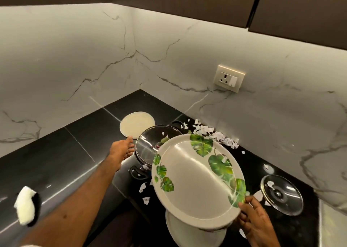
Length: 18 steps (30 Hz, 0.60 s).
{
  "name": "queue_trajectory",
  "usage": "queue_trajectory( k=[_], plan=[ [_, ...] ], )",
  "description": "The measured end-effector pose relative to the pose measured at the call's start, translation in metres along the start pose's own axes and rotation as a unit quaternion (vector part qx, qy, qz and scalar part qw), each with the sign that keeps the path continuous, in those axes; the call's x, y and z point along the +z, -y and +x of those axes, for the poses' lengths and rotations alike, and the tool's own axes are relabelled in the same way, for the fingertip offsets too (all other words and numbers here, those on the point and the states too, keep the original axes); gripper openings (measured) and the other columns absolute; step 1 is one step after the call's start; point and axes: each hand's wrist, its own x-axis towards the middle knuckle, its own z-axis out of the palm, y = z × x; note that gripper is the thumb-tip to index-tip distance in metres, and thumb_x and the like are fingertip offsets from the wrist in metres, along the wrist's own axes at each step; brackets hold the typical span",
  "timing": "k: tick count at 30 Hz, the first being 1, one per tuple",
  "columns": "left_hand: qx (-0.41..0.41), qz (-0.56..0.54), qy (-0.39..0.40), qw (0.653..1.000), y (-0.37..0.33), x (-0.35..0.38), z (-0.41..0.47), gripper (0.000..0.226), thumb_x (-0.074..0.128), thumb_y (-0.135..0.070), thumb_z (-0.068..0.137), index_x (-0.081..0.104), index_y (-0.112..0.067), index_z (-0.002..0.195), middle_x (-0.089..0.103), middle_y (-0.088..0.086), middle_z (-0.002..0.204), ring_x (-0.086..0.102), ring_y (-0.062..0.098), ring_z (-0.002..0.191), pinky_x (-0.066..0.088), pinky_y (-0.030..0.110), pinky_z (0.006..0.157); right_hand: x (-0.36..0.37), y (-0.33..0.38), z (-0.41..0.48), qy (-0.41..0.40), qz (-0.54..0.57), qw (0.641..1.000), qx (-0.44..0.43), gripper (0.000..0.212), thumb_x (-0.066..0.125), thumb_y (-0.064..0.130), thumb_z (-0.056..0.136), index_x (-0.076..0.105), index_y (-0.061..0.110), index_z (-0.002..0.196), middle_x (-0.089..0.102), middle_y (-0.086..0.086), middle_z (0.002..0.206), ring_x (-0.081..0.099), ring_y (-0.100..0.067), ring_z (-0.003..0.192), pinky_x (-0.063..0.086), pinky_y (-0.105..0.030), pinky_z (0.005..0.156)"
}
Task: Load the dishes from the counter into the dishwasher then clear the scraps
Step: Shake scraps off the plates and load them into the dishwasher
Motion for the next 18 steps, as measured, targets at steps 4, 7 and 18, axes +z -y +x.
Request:
queue_trajectory(
  k=[4, 7, 18],
  plan=[
    [0.016, 0.020, -0.010, 1.000, 0.011, 0.002, -0.002, 0.037, 0.061, -0.035, 0.100, 0.072, -0.001, 0.107, 0.074, 0.010, 0.090, 0.061, 0.015, 0.064, 0.053, 0.023, 0.054, -0.004, -0.018, -0.018, -0.035, 0.002, 0.999, 0.018, 0.017, 0.051, -0.005, 0.100, 0.055, 0.010, 0.093, 0.067, -0.011, 0.067, 0.063, -0.014, 0.047, 0.055, -0.025, 0.043],
    [0.152, 0.143, -0.073, 0.975, -0.001, 0.010, -0.027, 0.041, 0.054, -0.047, 0.101, 0.070, -0.009, 0.104, 0.070, 0.005, 0.091, 0.063, 0.019, 0.078, 0.058, 0.037, 0.072, 0.003, -0.029, -0.035, -0.037, 0.027, 0.999, 0.005, 0.008, 0.055, -0.001, 0.100, 0.057, 0.005, 0.105, 0.075, -0.015, 0.085, 0.070, -0.018, 0.059, 0.059, -0.027, 0.050],
    [0.137, 0.245, 0.330, 0.901, 0.017, 0.020, -0.140, 0.021, 0.069, -0.025, 0.095, 0.065, -0.020, 0.116, 0.078, 0.005, 0.096, 0.077, 0.020, 0.086, 0.062, 0.044, 0.080, 0.018, -0.068, -0.126, -0.132, 0.039, 0.986, -0.098, 0.007, 0.058, 0.001, 0.099, 0.058, 0.008, 0.099, 0.072, -0.009, 0.091, 0.064, -0.012, 0.068, 0.055, -0.023, 0.053]
  ],
)
